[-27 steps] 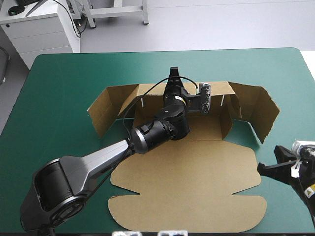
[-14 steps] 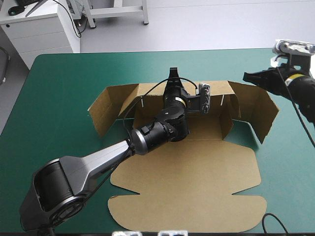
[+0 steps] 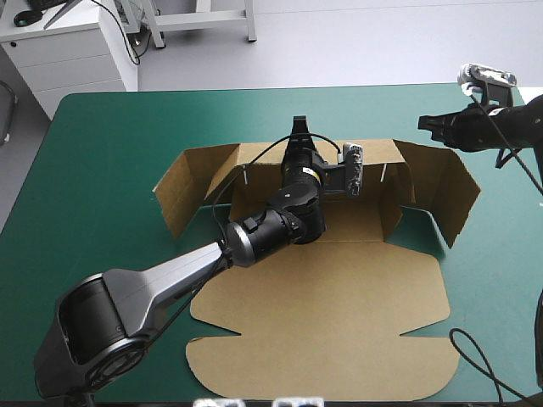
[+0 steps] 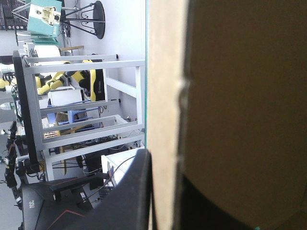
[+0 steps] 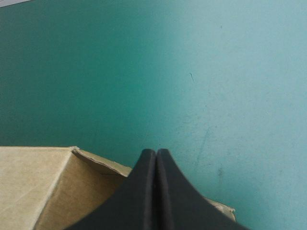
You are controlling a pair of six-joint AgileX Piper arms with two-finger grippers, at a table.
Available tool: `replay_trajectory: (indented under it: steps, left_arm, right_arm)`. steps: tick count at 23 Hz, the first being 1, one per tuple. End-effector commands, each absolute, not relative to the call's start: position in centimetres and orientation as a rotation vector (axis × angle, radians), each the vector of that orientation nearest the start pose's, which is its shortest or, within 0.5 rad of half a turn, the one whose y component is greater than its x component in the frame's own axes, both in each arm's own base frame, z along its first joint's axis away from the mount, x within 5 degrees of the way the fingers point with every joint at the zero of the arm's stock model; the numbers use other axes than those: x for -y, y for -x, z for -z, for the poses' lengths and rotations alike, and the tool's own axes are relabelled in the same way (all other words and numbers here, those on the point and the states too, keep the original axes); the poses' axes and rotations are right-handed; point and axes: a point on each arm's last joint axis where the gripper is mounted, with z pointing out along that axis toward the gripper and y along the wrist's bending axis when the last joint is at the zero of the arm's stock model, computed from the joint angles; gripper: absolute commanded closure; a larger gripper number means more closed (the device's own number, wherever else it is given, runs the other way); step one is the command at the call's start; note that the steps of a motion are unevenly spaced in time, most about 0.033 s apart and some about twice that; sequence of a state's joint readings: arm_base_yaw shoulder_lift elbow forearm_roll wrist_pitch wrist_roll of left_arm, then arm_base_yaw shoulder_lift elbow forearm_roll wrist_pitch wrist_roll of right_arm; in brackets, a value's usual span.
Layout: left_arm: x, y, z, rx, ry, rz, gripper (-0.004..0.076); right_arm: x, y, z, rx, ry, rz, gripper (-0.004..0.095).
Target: Fold the box
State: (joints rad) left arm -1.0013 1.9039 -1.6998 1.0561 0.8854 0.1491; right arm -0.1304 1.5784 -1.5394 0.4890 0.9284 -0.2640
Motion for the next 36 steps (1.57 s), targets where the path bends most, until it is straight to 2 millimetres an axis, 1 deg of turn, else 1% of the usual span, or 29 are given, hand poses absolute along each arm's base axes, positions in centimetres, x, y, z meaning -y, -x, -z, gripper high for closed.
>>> replay_trajectory:
  steps: [1,5,9,11,14,15,18,19,21,23,26,29,32,36]
  left_arm:
    - [33.0,-27.6,-36.1,-1.402,-1.476,-0.751,0.0731]
    - [33.0,-27.6,-36.1,-1.399,-1.476,-0.752,0.0731]
    - [33.0,-27.6,-36.1,-1.398,-1.476,-0.754,0.0731]
    - [33.0,-27.6,-36.1,-1.398,-1.477,-0.754,0.0731]
    - [33.0,-27.6,-36.0,-1.398,-1.478,-0.755,0.0731]
    - [33.0,-27.6,-36.0,-1.398,-1.478,-0.755,0.0731]
    - [32.9,-27.7,-36.0,-1.399,-1.485,-0.766,0.0731]
    - [32.9,-27.7,-36.0,-1.405,-1.481,-0.766,0.0731]
    - [32.8,-27.7,-35.9,-1.410,-1.488,-0.776,0.0731]
    - [32.9,-27.6,-35.8,-1.421,-1.501,-0.760,0.0731]
    - [32.8,-27.5,-35.1,-1.431,-1.523,-0.765,0.0731]
    - [32.7,-27.5,-34.3,-1.433,-1.548,-0.779,0.0731]
    - [32.8,-27.5,-33.9,-1.429,-1.561,-0.777,0.0731]
    - [32.9,-27.5,-33.9,-1.421,-1.563,-0.773,0.0731]
  right_arm:
    - [1.8,-34.5,-39.4,-2.291,0.023,-0.444,0.0927]
    - [1.8,-34.8,-38.1,-2.369,0.091,-0.466,0.0927]
    - [1.6,-34.4,-37.7,-2.410,0.139,-0.483,0.0927]
    - [1.4,-34.1,-37.5,-2.442,0.197,-0.499,0.0927]
    - [1.1,-33.5,-37.8,-2.447,0.228,-0.533,0.0927]
    - [0.9,-33.1,-37.4,-2.451,0.246,-0.548,0.0927]
    - [0.2,-31.7,-34.9,-2.390,0.227,-0.613,0.0927]
    - [-0.1,-30.9,-33.7,-2.366,0.222,-0.642,0.0927]
    - [-0.5,-29.8,-32.6,-2.314,0.257,-0.650,0.0927]
    - [-0.7,-29.3,-32.3,-2.269,0.258,-0.663,0.0927]
    - [-1.3,-28.5,-32.4,-2.170,0.279,-0.700,0.0927]
    - [-1.4,-27.6,-32.3,-2.137,0.368,-0.646,0.0927]
    - [-1.4,-26.7,-31.2,-2.124,0.444,-0.574,0.0923]
    - [-1.4,-26.5,-30.6,-2.116,0.530,-0.519,0.0923]
